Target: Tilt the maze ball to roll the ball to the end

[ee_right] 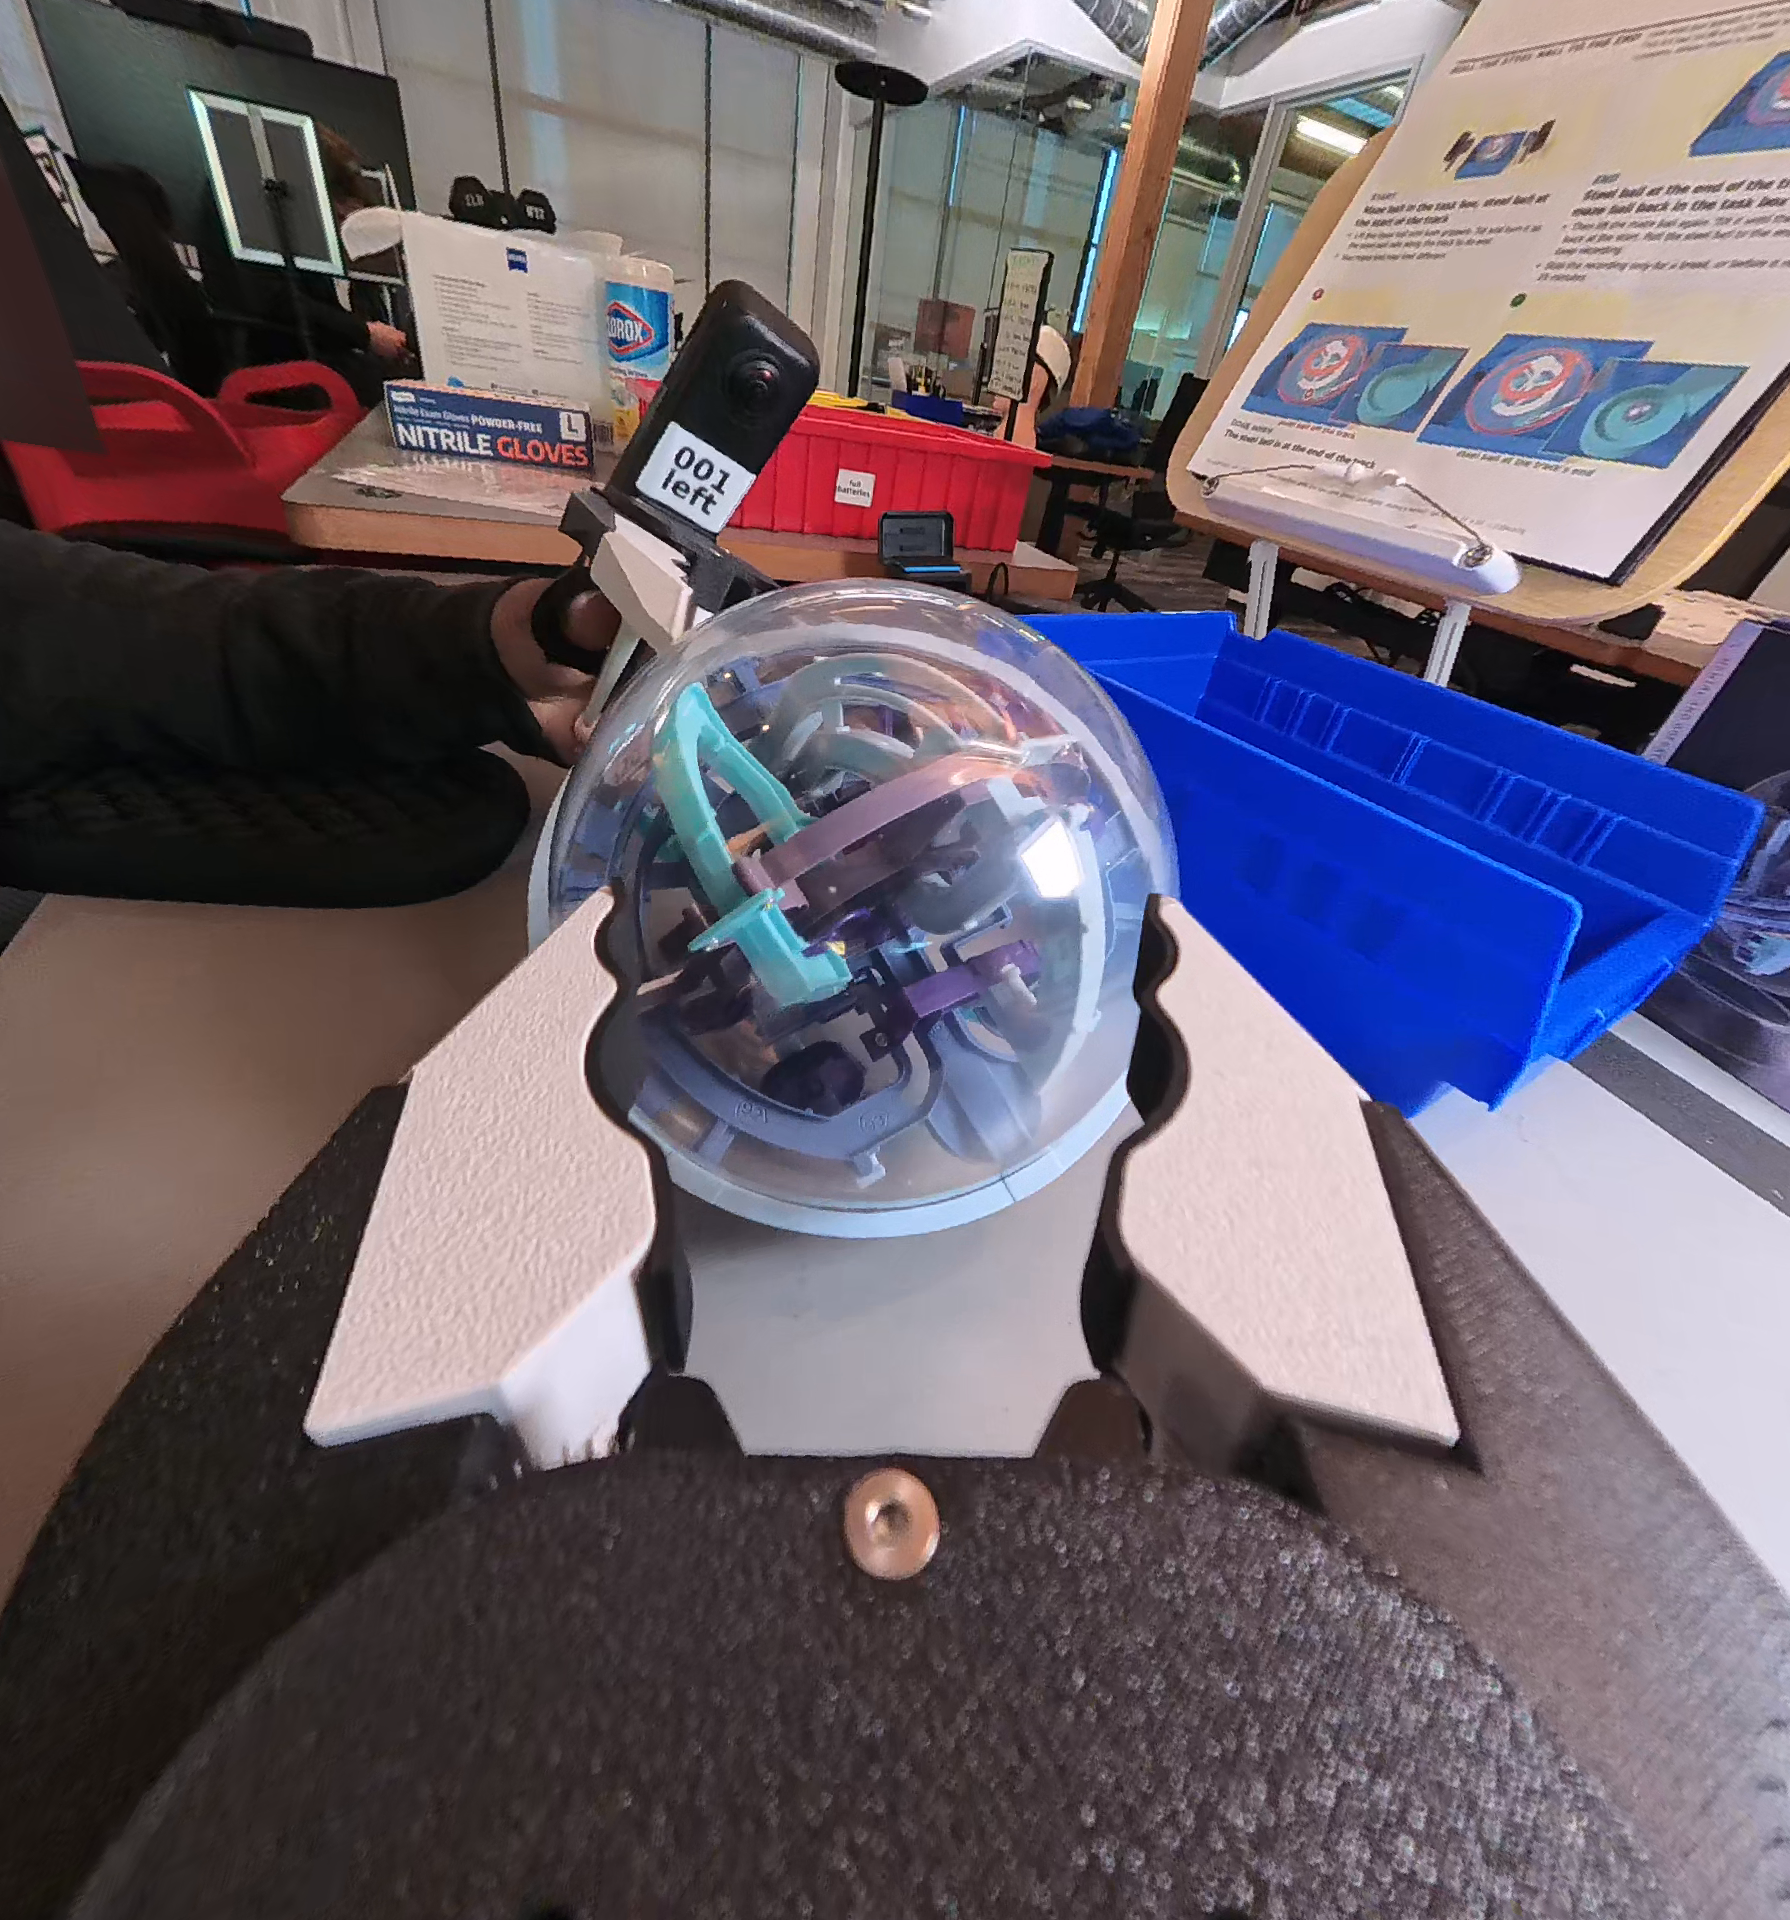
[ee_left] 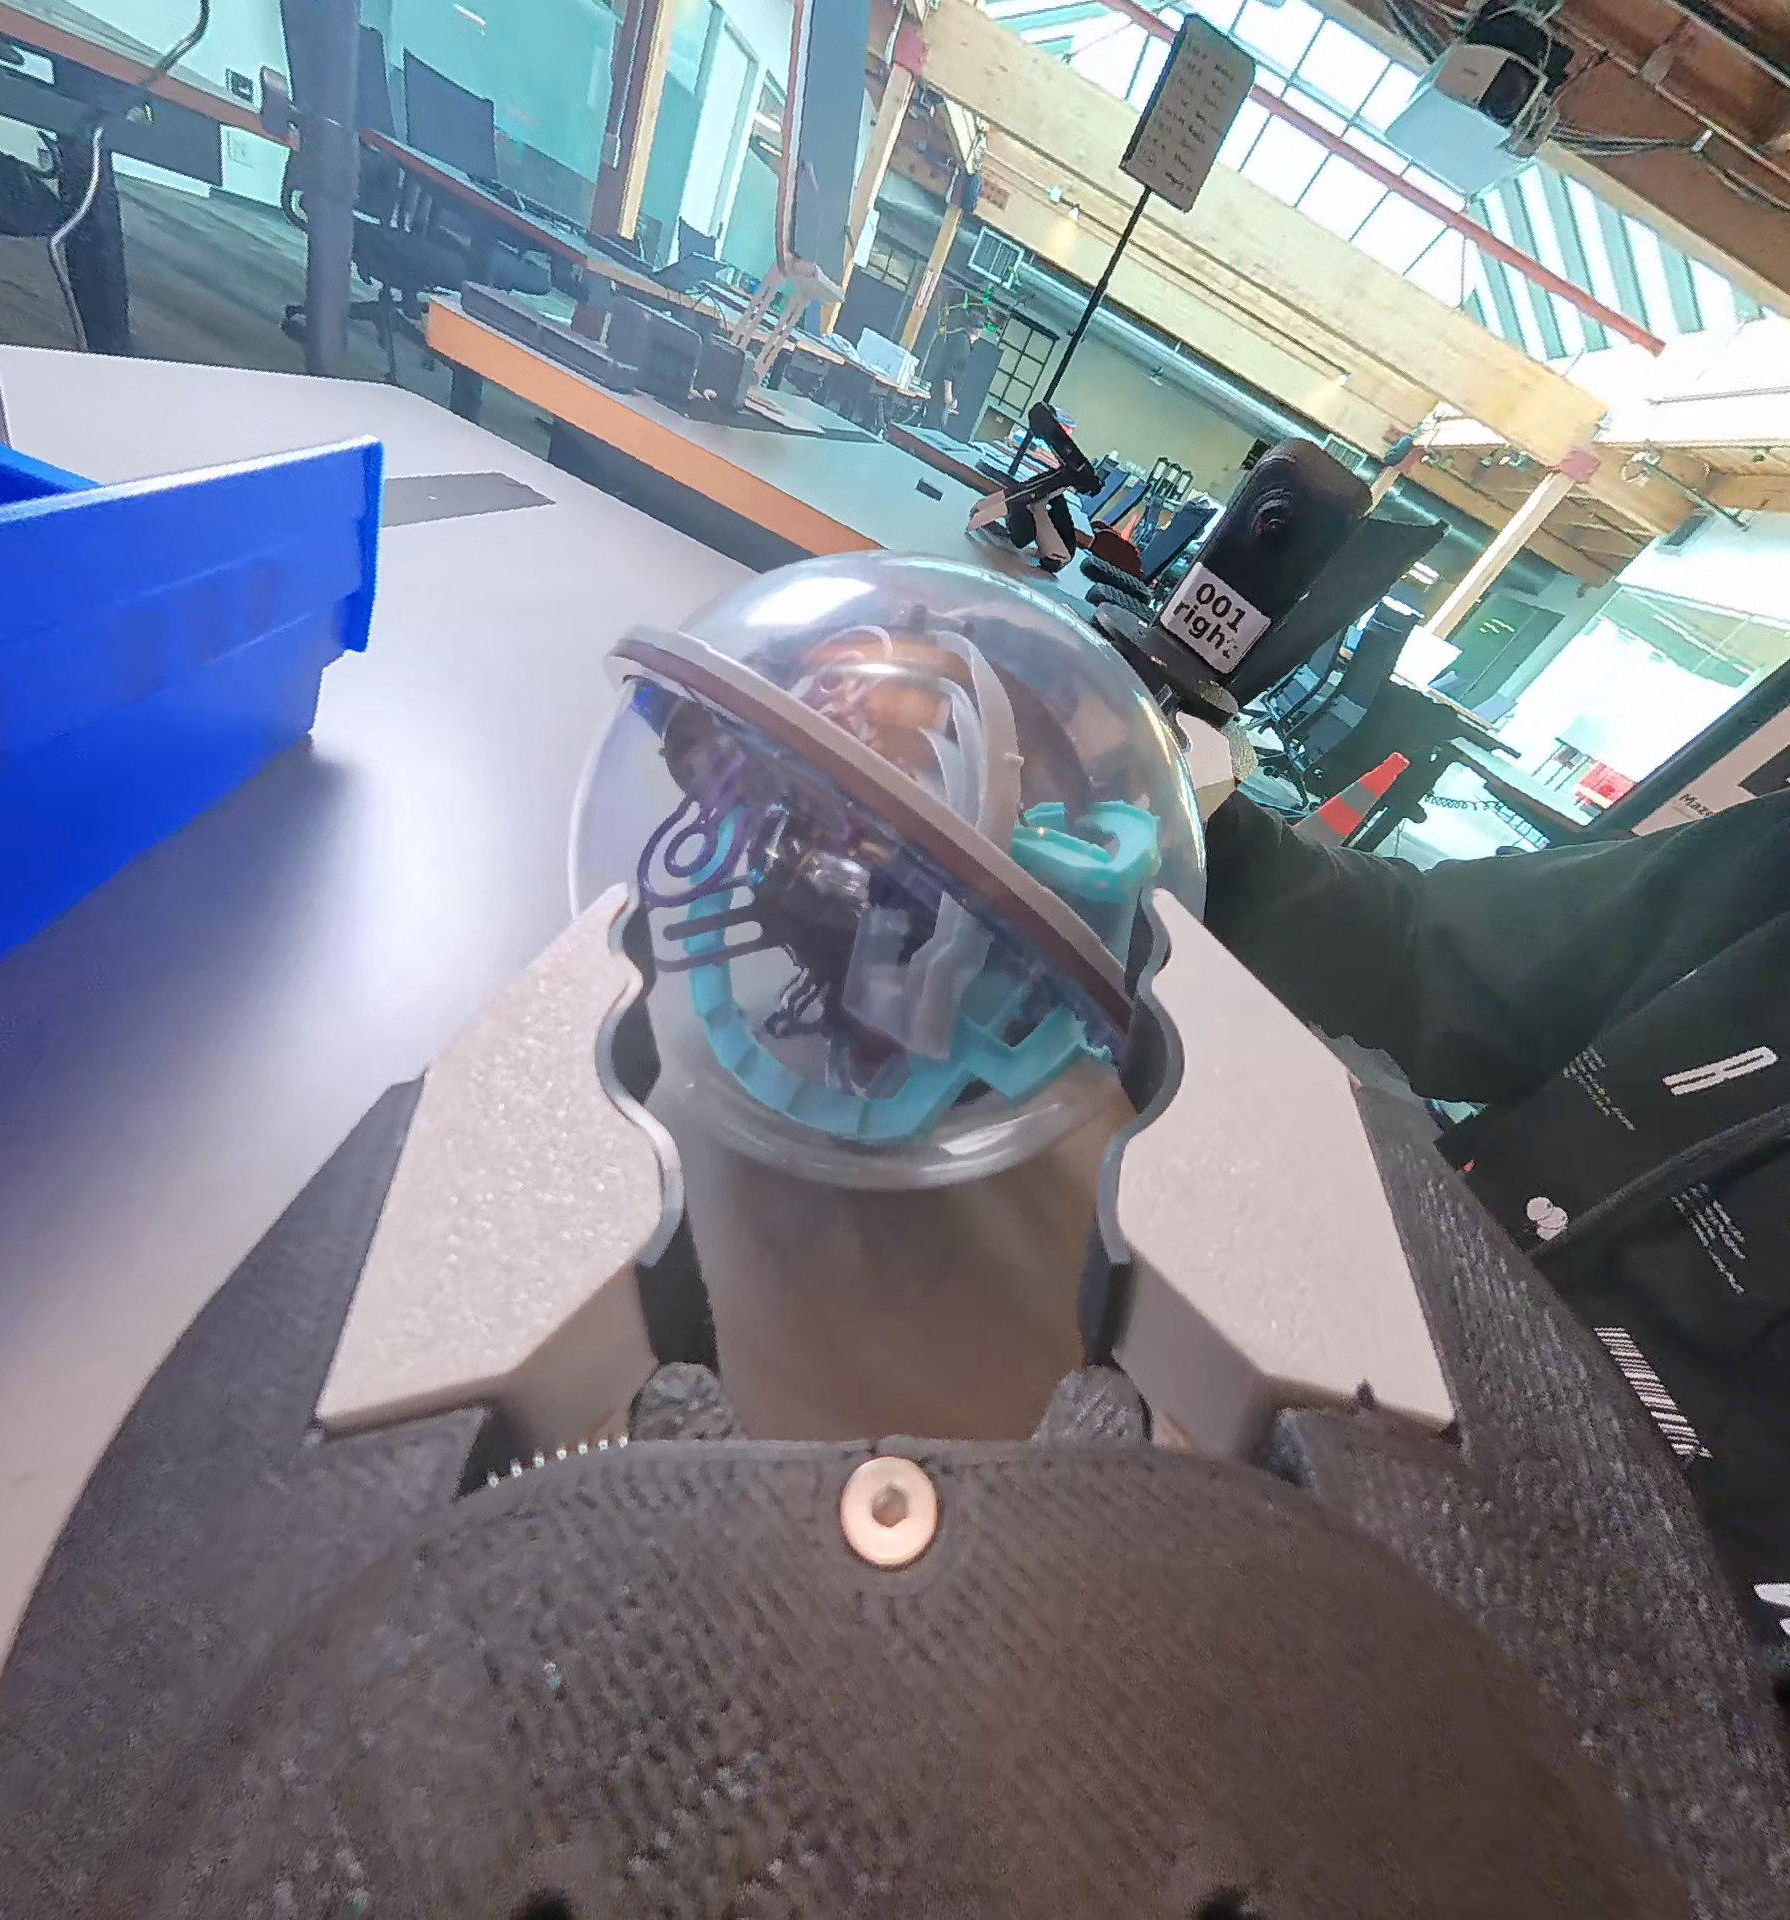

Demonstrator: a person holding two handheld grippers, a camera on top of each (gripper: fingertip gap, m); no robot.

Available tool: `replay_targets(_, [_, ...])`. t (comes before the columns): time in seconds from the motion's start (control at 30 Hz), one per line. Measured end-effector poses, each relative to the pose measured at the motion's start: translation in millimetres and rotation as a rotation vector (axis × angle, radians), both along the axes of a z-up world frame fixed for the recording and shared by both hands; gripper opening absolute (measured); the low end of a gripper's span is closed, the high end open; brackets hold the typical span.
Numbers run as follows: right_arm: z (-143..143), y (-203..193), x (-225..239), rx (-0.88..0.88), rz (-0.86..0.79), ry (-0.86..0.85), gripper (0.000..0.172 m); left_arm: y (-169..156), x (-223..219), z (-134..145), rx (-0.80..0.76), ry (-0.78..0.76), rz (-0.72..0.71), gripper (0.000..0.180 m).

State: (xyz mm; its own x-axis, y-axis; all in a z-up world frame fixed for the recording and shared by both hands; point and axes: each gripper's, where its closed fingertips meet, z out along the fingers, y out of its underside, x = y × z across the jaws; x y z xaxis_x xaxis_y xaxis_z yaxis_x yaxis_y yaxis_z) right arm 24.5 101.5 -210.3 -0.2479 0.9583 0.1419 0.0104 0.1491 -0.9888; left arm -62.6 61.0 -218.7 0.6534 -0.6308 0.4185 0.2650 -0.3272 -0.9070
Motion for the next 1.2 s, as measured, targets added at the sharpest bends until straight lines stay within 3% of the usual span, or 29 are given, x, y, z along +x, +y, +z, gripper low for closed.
replay_targets(0.2, [1,3,0,-0.003,-0.010,0.004,0.093,-3,-7,4,0.014,-0.006,0.018,0.070])
replay_targets(0.37, [-1,2,0,0.007,-0.010,-0.001,0.091,-7,-14,6,0.027,-0.019,0.019,0.042])
replay_targets(0.43, [-2,2,0,0.018,-0.011,-0.006,0.091,-9,-15,6,0.032,-0.020,0.012,0.017])
replay_targets(0.47, [-3,1,0,0.022,-0.009,-0.008,0.090,-9,-16,4,0.024,-0.019,0.014,0.014])
replay_targets(1.2, [-5,-3,0,0.027,0.013,-0.017,0.093,-13,-10,5,0.044,0.004,-0.011,0.018])
